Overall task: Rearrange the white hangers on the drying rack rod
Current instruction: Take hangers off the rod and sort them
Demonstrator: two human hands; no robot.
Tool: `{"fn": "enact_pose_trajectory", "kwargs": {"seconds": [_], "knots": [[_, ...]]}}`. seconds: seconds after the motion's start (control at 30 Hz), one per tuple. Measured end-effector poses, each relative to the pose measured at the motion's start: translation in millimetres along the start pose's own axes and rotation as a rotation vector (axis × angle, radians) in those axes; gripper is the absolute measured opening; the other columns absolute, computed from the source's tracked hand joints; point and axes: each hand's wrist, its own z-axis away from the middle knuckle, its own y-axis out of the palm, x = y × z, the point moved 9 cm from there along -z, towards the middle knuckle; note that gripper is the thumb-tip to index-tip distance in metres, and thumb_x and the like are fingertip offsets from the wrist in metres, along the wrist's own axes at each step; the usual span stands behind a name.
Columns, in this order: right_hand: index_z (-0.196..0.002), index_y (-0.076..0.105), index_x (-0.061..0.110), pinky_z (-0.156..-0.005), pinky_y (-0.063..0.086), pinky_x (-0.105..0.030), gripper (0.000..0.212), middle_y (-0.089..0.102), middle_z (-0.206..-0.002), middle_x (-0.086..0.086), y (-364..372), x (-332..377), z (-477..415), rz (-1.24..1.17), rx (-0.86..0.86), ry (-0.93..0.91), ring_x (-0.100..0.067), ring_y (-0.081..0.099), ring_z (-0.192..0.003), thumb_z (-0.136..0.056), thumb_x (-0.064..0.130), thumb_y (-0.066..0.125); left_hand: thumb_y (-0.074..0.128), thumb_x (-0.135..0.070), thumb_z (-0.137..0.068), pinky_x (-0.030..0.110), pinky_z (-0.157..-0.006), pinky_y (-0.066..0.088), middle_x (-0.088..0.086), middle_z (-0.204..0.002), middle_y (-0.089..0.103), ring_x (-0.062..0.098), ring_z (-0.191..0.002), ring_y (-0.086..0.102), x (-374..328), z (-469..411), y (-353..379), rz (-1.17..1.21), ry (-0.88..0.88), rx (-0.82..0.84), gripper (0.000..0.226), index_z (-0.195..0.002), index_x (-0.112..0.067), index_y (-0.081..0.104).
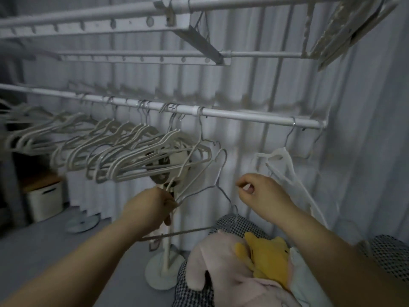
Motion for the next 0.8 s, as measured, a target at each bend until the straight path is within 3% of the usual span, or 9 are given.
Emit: {"fn": "enact_pose_trajectory", "kwargs": {"seconds": [0.1, 0.17, 0.33, 0.43, 0.5, 0.6, 0.7, 0.77, 0.8], "knots": [[-0.139, 0.03, 0.014, -0.097, 0.032, -0.024, 0.059, 0.035, -0.144, -0.005, 39.7, -4.5, 2.3, -0.128, 0.175, 0.151, -0.021, 0.038, -0.128, -0.089, 0.032, 0.054, 0.052, -0.027, -0.088, 0.012, -0.04, 0.038, -0.014, -0.045, 0.063, -0.003, -0.033, 0.049, 20.2, 26.4, -13.5, 0.075, -0.005, 0.031, 0.026, -0.065, -0.032, 0.063], [-0.142, 0.023, 0.014, -0.103, 0.03, -0.026, 0.068, 0.031, -0.147, -0.005, 51.8, -1.2, 7.6, -0.289, 0.19, 0.209, -0.021, 0.033, -0.132, -0.087, 0.032, 0.057, 0.055, -0.023, -0.086, 0.011, -0.039, 0.039, -0.018, -0.042, 0.061, -0.002, -0.033, 0.049, 28.1, 41.2, -22.6, 0.126, 0.023, 0.062, 0.029, -0.062, -0.037, 0.059], [-0.127, 0.043, 0.013, -0.085, 0.039, -0.02, 0.05, 0.052, -0.119, -0.005, 77.4, 25.5, 27.4, -0.424, 0.387, 0.191, -0.013, 0.05, -0.103, -0.083, 0.023, 0.064, 0.061, -0.019, -0.084, 0.009, -0.039, 0.04, -0.014, -0.046, 0.065, 0.001, -0.034, 0.048, 46.1, 75.6, -42.5, 0.22, 0.067, 0.077, 0.026, -0.063, -0.035, 0.063], [-0.096, 0.042, 0.011, -0.052, 0.042, -0.012, 0.028, 0.053, -0.076, -0.005, 74.4, 42.3, 34.8, -0.586, 0.243, 0.201, -0.006, 0.052, -0.061, -0.081, 0.012, 0.066, 0.062, -0.015, -0.083, 0.01, -0.041, 0.042, -0.009, -0.047, 0.066, 0.002, -0.035, 0.048, 63.2, 96.2, -54.8, 0.306, 0.08, 0.07, 0.025, -0.065, -0.031, 0.066], [-0.086, 0.041, 0.012, -0.039, 0.035, -0.012, 0.021, 0.054, -0.066, -0.006, 80.0, 56.8, 44.3, -0.689, 0.264, 0.205, -0.001, 0.046, -0.04, -0.084, 0.008, 0.062, 0.063, -0.012, -0.082, 0.011, -0.042, 0.042, -0.007, -0.046, 0.065, 0.002, -0.035, 0.048, 76.6, 111.4, -65.0, 0.361, 0.08, 0.07, 0.025, -0.063, -0.029, 0.068], [-0.089, 0.055, 0.019, -0.04, 0.034, -0.011, 0.008, 0.065, -0.071, 0.002, 99.0, 85.7, 70.1, -0.631, 0.525, 0.17, 0.002, 0.046, -0.042, -0.089, 0.011, 0.055, 0.065, -0.009, -0.08, 0.011, -0.042, 0.042, -0.004, -0.046, 0.065, 0.001, -0.036, 0.049, 99.2, 134.6, -74.4, 0.407, 0.063, 0.11, 0.028, -0.059, -0.028, 0.07], [-0.082, 0.063, 0.014, -0.045, 0.043, -0.011, 0.013, 0.07, -0.061, 0.007, 106.0, 107.5, 91.7, -0.625, 0.612, 0.135, 0.001, 0.051, -0.044, -0.089, 0.008, 0.054, 0.067, -0.009, -0.078, 0.011, -0.044, 0.043, -0.005, -0.05, 0.066, 0.001, -0.043, 0.054, 124.1, 153.9, -77.7, 0.448, 0.039, 0.131, 0.032, -0.053, -0.03, 0.071], [-0.079, 0.065, 0.013, -0.047, 0.046, -0.013, 0.014, 0.071, -0.059, 0.007, 106.2, 120.5, 106.5, -0.651, 0.619, 0.115, -0.001, 0.052, -0.044, -0.088, 0.006, 0.055, 0.067, -0.016, -0.078, 0.012, -0.055, 0.046, -0.007, -0.061, 0.068, 0.006, -0.061, 0.062, 141.0, 163.1, -76.7, 0.417, 0.004, 0.094, 0.02, -0.062, -0.028, 0.069], [-0.079, 0.065, 0.012, -0.046, 0.046, -0.014, 0.014, 0.071, -0.059, 0.006, 105.7, 125.9, 113.7, -0.652, 0.612, 0.107, -0.001, 0.052, -0.043, -0.087, 0.005, 0.056, 0.067, -0.021, -0.079, 0.016, -0.067, 0.047, -0.008, -0.077, 0.07, 0.011, -0.078, 0.064, 150.2, 165.9, -74.7, 0.363, -0.027, 0.066, 0.006, -0.074, -0.025, 0.069]]}}
